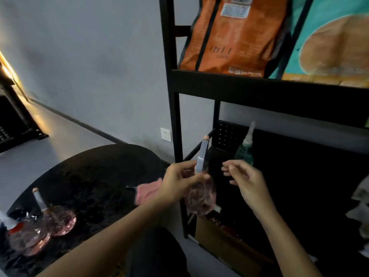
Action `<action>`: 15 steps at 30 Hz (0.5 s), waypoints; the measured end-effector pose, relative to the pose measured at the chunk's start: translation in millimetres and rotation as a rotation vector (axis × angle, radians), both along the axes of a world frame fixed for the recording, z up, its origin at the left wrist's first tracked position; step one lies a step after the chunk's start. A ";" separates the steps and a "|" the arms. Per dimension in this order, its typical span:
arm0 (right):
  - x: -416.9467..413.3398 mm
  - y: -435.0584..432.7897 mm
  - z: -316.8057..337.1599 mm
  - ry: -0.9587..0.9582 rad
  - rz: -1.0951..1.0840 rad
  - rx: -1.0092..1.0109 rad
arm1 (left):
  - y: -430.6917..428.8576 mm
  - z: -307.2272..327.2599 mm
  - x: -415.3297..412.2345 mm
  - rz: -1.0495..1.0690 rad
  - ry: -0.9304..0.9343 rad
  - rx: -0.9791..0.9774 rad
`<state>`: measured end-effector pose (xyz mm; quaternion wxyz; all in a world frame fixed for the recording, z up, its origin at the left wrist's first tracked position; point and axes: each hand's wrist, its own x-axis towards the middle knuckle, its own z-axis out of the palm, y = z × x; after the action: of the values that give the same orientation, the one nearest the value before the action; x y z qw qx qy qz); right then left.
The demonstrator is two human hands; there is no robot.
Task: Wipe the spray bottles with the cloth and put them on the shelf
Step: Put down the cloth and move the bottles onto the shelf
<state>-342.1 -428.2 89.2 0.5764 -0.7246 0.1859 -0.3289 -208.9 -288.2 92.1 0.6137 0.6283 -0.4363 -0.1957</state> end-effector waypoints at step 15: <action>-90.7 -99.3 -27.0 0.095 -0.260 0.081 | -179.2 -36.2 -46.3 -0.112 0.053 0.058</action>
<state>-432.8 -527.5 62.2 0.5481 -0.6853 0.3183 -0.3586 -255.2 -467.5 55.8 0.5948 0.6151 -0.4483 -0.2587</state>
